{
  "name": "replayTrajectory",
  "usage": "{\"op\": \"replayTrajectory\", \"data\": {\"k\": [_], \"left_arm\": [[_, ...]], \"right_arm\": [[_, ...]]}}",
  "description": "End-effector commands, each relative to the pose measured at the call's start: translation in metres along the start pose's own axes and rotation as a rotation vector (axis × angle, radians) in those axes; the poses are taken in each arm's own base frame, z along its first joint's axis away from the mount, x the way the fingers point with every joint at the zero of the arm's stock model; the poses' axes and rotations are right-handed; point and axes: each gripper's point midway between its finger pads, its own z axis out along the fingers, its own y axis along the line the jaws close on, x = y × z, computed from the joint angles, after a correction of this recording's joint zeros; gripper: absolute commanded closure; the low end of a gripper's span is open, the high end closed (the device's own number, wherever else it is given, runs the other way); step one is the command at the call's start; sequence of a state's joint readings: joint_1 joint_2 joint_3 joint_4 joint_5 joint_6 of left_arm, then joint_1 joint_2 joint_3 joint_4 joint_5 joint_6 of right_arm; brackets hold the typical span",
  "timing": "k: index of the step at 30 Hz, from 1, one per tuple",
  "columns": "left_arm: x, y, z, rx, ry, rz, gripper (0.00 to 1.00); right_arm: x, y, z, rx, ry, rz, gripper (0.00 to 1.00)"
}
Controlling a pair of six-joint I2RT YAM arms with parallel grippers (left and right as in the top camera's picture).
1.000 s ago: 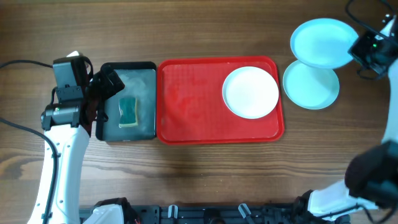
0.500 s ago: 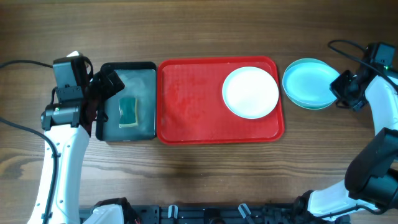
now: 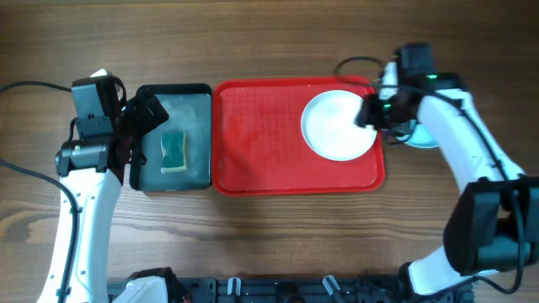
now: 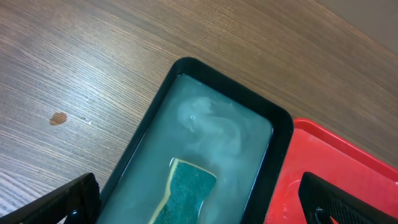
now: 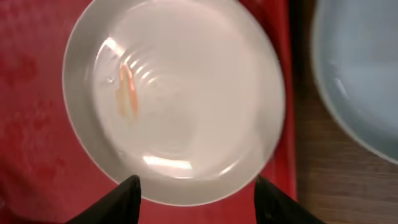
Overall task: Clean dirty plates on tray and stack at the side
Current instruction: 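Move the right gripper to the white plate's rim and grip it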
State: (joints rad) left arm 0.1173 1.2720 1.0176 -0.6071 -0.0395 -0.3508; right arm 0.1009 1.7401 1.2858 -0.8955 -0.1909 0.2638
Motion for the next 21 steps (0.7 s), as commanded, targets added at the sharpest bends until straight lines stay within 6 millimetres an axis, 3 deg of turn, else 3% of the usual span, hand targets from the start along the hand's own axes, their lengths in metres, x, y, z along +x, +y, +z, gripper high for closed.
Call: {"op": "replayTrajectory", "data": {"k": [1, 3, 4, 5, 6, 8, 15, 19, 21], "left_arm": [[-0.004, -0.002, -0.002, 0.007, -0.009, -0.012, 0.0], [-0.004, -0.002, -0.002, 0.007, -0.009, -0.012, 0.0], [-0.004, -0.002, -0.002, 0.007, -0.009, -0.012, 0.0], [-0.004, -0.002, -0.002, 0.007, -0.009, -0.012, 0.0], [-0.004, -0.002, -0.002, 0.007, -0.009, -0.012, 0.0], [-0.004, -0.002, -0.002, 0.007, -0.009, -0.012, 0.0], [-0.004, -0.002, -0.002, 0.007, -0.009, -0.012, 0.0], [-0.004, -0.001, -0.002, 0.006, -0.009, -0.012, 0.0], [-0.004, -0.002, -0.002, 0.007, -0.009, -0.012, 0.0]], "right_arm": [[0.006, 0.041, 0.005, -0.009, -0.015, -0.11, 0.46], [0.012, 0.079, 0.01, -0.055, -0.038, -0.189, 0.57], [0.012, 0.097, 0.012, -0.074, -0.064, -0.236, 0.77], [0.01, 0.114, 0.016, -0.08, -0.1, -0.264, 0.83], [0.009, 0.124, 0.02, -0.077, -0.125, -0.276, 0.83], [0.005, 0.139, 0.036, -0.031, -0.181, -0.327, 0.64], [0.011, 0.125, 0.1, 0.116, -0.14, -0.352, 0.61], [0.013, 0.13, 0.1, 0.088, -0.131, -0.353, 0.62], [0.027, 0.146, 0.102, -0.023, -0.068, -0.359, 0.62]]}}
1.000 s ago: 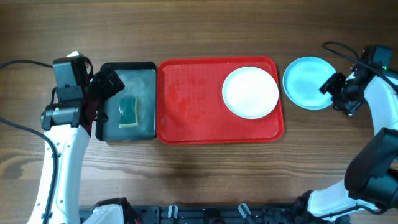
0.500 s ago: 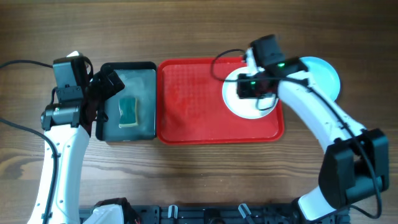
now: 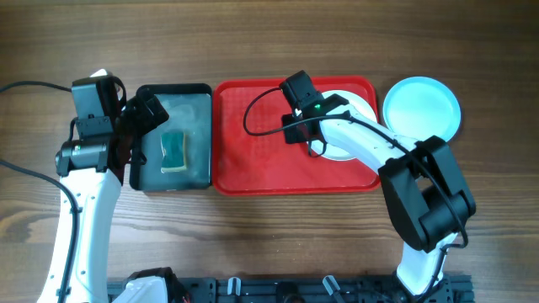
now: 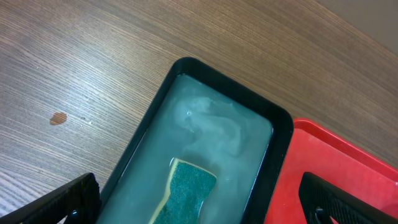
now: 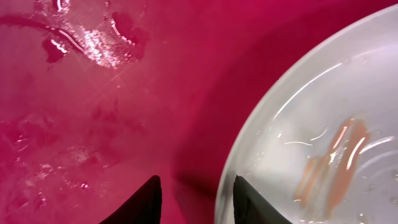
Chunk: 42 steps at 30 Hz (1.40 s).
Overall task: Clean dirty plates on tray and stack at the side
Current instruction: 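Move the right gripper to the white plate's rim and grip it, then drag the white plate leftward across the red tray with the right gripper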
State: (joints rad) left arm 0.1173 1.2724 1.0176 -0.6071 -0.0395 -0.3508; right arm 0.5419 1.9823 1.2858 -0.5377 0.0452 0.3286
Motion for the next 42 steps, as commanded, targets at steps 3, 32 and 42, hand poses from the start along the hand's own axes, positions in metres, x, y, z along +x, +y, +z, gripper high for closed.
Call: {"op": "replayTrajectory", "data": {"k": [3, 32, 42], "left_arm": [[-0.004, -0.001, -0.002, 0.007, -0.009, -0.012, 0.0], [-0.004, -0.001, -0.002, 0.007, -0.009, -0.012, 0.0], [-0.004, -0.002, -0.002, 0.007, -0.009, -0.012, 0.0]], "right_arm": [[0.005, 0.082, -0.02, -0.472, 0.079, -0.004, 0.57], [0.032, -0.113, -0.03, -0.045, 0.028, 0.226, 0.64], [0.03, -0.105, -0.012, -0.116, -0.06, 0.27, 0.96]]}}
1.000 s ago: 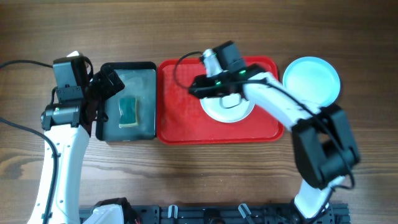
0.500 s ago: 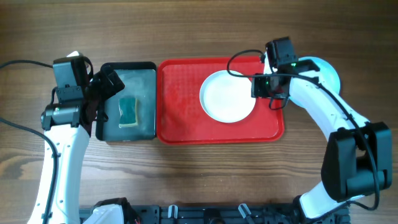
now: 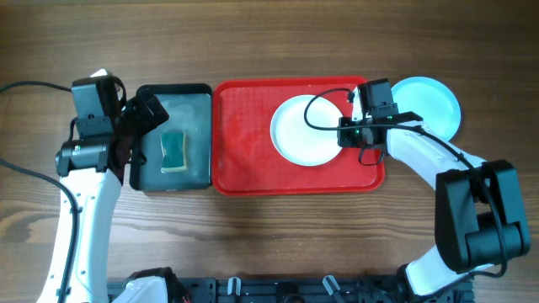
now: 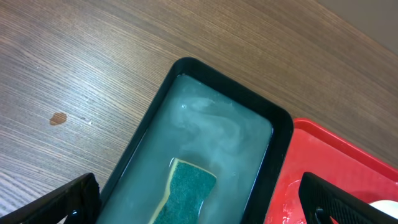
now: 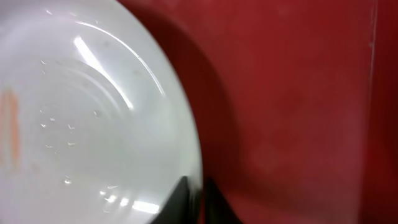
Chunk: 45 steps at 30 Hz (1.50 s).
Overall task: Clean dirty plates on tray and stack at the side
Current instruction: 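Drag the white plate leftward across the red tray with the right gripper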
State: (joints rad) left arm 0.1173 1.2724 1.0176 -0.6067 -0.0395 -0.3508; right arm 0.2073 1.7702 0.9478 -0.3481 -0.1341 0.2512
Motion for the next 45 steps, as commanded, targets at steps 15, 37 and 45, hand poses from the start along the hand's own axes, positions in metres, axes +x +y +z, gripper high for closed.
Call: {"op": "replayTrajectory", "data": {"k": [15, 37, 45], "left_arm": [[-0.004, -0.002, -0.002, 0.007, -0.009, -0.012, 0.0], [-0.004, -0.002, -0.002, 0.007, -0.009, -0.012, 0.0], [-0.004, -0.002, -0.002, 0.007, -0.009, -0.012, 0.0]], "right_arm": [[0.003, 0.101, 0.001, -0.279, -0.006, 0.147, 0.96], [0.013, 0.115, 0.002, -0.275, 0.009, 0.154, 0.93], [0.02, 0.117, 0.001, -0.288, 0.043, 0.155, 0.88]]}}
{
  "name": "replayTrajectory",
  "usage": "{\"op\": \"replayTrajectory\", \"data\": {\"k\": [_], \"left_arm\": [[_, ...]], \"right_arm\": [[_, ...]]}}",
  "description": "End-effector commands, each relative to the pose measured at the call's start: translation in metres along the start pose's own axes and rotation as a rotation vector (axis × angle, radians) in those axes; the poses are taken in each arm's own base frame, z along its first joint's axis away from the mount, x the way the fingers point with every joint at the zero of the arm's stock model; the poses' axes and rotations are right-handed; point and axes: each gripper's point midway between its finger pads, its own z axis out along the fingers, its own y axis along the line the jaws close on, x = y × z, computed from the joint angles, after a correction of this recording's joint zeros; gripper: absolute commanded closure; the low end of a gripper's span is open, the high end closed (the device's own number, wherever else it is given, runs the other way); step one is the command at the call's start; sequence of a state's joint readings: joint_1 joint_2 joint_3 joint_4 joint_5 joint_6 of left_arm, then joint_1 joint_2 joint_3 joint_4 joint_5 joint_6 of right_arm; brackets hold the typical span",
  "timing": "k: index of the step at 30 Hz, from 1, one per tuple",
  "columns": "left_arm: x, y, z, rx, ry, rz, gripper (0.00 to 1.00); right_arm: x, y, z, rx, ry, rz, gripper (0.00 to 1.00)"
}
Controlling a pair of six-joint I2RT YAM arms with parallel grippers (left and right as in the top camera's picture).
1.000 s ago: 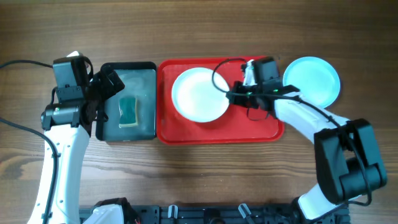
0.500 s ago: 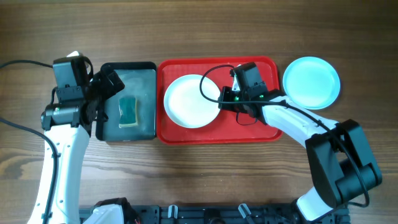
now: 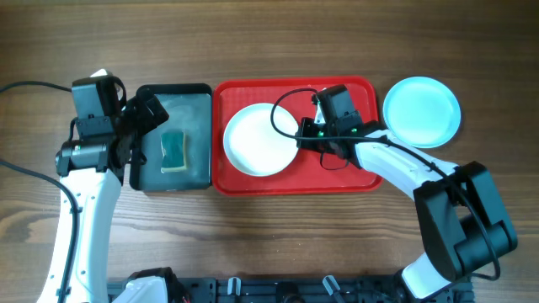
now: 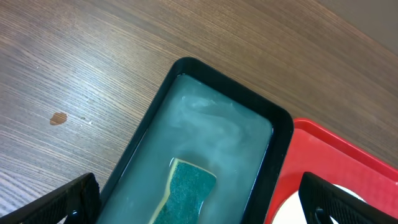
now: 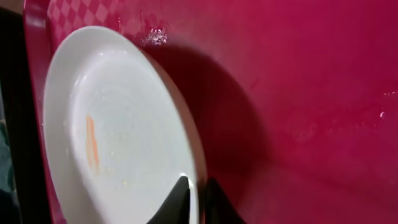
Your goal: Clean dirty plates on tray and stack at the side
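Note:
A white plate with an orange smear lies on the left half of the red tray. My right gripper is shut on the plate's right rim, one finger over it and one under. A light blue plate rests on the table to the right of the tray. A green sponge floats in the black water tub, also in the left wrist view. My left gripper hangs open above the tub, apart from the sponge.
Wooden table all round. A small brown spot marks the wood left of the tub. The right arm's black cable loops over the tray.
My right gripper, still shut on the white plate's rim, has moved left with it; the plate went from the tray's middle to its left half. The left arm has not moved.
The white plate lay at the tray's right end with my right gripper open over its right edge. Then the gripper was at the plate's left side. Later it was shut on the right rim, the plate mid-tray, and now at the left.

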State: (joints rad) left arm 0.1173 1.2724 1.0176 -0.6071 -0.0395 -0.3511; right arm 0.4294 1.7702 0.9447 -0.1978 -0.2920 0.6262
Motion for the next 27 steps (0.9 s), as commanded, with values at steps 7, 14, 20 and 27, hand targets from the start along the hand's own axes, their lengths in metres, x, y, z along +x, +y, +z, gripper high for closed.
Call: {"op": "replayTrajectory", "data": {"k": [7, 14, 20, 27], "left_arm": [[-0.004, -0.002, -0.002, 0.007, -0.009, -0.012, 0.0], [-0.004, -0.002, -0.002, 0.007, -0.009, -0.012, 0.0], [-0.004, -0.002, -0.002, 0.007, -0.009, -0.012, 0.0], [-0.004, -0.002, -0.002, 0.007, -0.009, -0.012, 0.0]], "right_arm": [[0.013, 0.001, 0.002, -0.025, 0.063, 0.017, 0.75], [-0.014, 0.014, -0.018, 0.041, 0.047, -0.108, 0.45], [-0.047, 0.028, -0.063, 0.175, 0.049, -0.285, 0.34], [-0.071, 0.067, -0.095, 0.105, 0.025, -0.548, 0.0]]}}
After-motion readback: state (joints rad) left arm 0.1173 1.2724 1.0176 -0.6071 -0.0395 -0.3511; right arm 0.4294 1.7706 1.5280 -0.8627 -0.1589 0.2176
